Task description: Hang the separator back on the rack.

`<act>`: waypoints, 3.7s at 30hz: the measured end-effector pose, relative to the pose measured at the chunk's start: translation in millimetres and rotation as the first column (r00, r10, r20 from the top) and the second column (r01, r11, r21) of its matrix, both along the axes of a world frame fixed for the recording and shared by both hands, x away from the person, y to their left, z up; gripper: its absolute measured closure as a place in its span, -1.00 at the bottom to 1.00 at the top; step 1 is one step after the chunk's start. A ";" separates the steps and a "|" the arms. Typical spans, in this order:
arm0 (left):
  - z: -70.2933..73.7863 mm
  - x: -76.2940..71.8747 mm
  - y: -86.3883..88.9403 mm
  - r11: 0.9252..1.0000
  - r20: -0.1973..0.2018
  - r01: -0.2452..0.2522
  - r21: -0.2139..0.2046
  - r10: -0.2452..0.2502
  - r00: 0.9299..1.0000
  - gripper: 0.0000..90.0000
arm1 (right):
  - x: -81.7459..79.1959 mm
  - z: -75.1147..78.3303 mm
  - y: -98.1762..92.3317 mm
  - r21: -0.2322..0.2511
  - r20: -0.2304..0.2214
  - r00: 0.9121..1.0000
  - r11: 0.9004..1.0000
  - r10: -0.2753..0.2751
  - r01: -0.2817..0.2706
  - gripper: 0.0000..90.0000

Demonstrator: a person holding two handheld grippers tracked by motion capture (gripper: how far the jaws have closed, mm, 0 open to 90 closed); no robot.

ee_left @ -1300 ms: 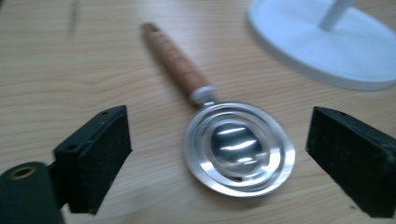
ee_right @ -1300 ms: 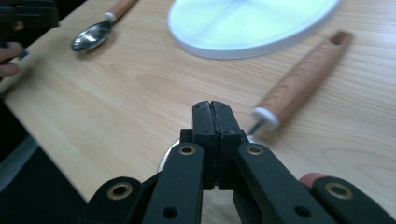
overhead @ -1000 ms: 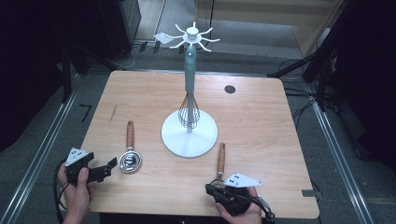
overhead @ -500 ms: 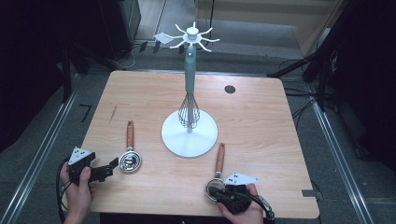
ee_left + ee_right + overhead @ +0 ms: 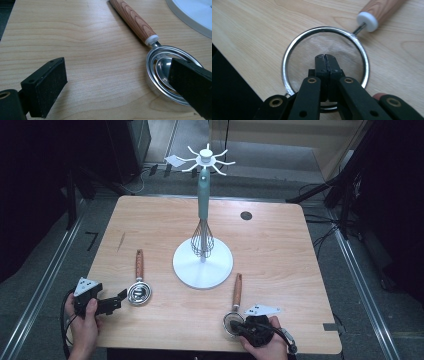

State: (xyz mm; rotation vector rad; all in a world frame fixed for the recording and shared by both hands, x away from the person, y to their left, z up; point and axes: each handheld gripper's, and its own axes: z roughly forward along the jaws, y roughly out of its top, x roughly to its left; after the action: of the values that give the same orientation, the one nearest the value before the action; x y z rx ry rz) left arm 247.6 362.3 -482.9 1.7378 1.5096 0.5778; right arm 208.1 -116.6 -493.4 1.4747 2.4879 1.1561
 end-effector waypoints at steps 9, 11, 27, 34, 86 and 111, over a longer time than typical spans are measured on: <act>-0.1 0.3 -0.1 1.000 -0.002 0.002 0.000 -0.002 1.000 -0.94 | 6.4 -0.3 -17.0 -0.029 0.016 0.999 0.999 -0.046 0.046 1.00; 0.0 0.3 -0.1 1.000 -0.002 0.002 0.001 -0.002 1.000 -0.94 | 8.1 -0.2 -21.6 -0.034 0.022 0.998 0.997 -0.062 0.063 1.00; 0.0 0.5 0.5 1.000 0.004 -0.006 -0.008 0.006 1.000 -0.95 | 22.6 0.2 -52.8 -0.094 0.076 0.985 0.982 -0.155 0.162 0.96; 0.0 0.5 -0.3 1.000 -0.001 -0.002 -0.002 0.002 1.000 -0.95 | 23.7 4.7 -57.5 -0.097 0.068 0.984 0.981 -0.163 0.170 0.85; -1.4 0.6 -5.8 0.999 0.007 0.014 0.031 -0.014 1.000 -0.95 | 134.5 35.9 -35.7 -0.207 -0.363 0.921 0.976 -0.141 0.068 0.38; -0.5 -0.2 -4.4 1.000 0.014 0.015 0.022 -0.015 1.000 -0.94 | 128.0 44.3 -45.5 -0.120 -0.276 0.950 0.985 -0.149 0.120 0.57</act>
State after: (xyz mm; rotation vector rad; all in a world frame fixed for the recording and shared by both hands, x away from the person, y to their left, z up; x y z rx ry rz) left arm 247.4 357.9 -483.4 1.7565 1.4842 0.6004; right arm 336.1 -162.1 -449.1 1.8646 2.5216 0.8337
